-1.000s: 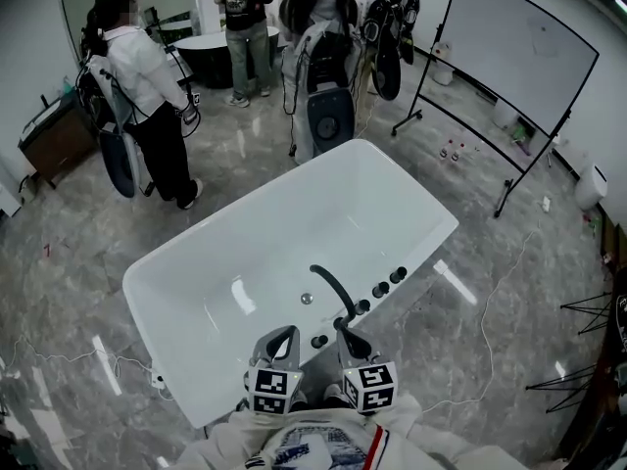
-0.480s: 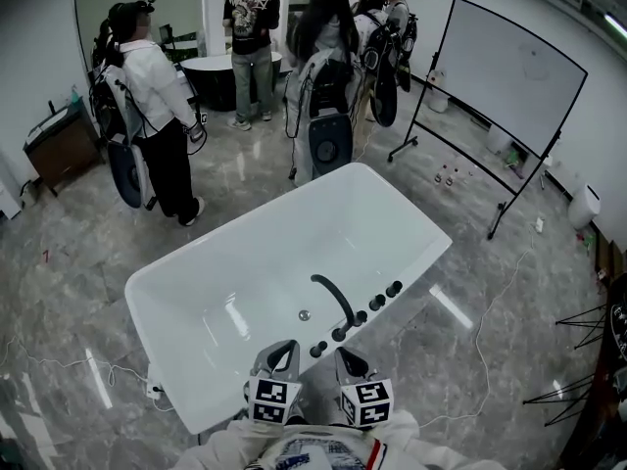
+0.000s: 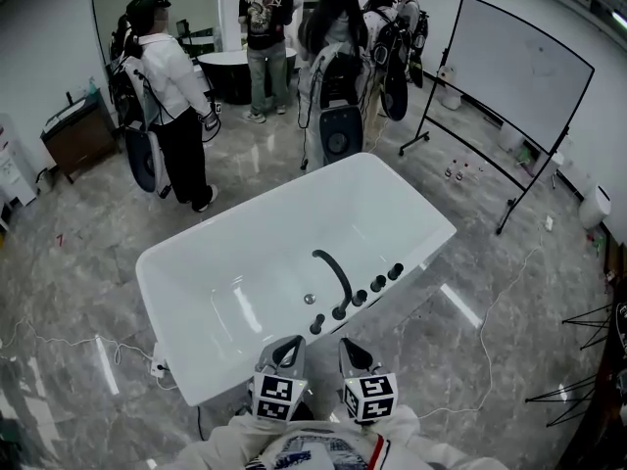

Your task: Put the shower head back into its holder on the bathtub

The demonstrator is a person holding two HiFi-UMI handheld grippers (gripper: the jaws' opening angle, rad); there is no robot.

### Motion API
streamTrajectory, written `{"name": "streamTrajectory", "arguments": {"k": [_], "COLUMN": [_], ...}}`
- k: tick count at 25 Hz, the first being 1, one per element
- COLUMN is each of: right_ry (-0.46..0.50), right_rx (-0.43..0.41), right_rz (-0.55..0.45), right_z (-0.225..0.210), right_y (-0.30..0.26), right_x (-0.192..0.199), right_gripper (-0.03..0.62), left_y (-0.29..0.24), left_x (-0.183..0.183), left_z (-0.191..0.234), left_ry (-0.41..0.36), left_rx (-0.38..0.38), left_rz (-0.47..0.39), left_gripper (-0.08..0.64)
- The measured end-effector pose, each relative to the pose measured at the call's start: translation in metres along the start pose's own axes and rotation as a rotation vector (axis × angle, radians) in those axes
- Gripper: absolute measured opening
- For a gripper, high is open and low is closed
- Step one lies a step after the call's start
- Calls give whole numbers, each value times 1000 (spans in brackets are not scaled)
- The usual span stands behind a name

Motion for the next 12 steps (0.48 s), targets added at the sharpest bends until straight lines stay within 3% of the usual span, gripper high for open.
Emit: {"name": "streamTrajectory", "arguments": {"k": [12], "right_ry": [-24], "right_rx": [-34], "right_rz": [-2], "right_z": [7], "right_y": [87], "right_x": [55], "right_gripper": [5], "left_y": [64], "left_x": [36], "left_z": [-79], "left_ry": [-10], "left_rx": [-24], "left_rz": [8], "left_gripper": [2]}}
Point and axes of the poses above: the fingertips, and each gripper's own axes: y backward along the fingers, z to its left, x out of its underside, the point moved 8 cm from there along y, backward along the fingers, and after that the axes turned 2 degrees about z, right-handed, at the moved point
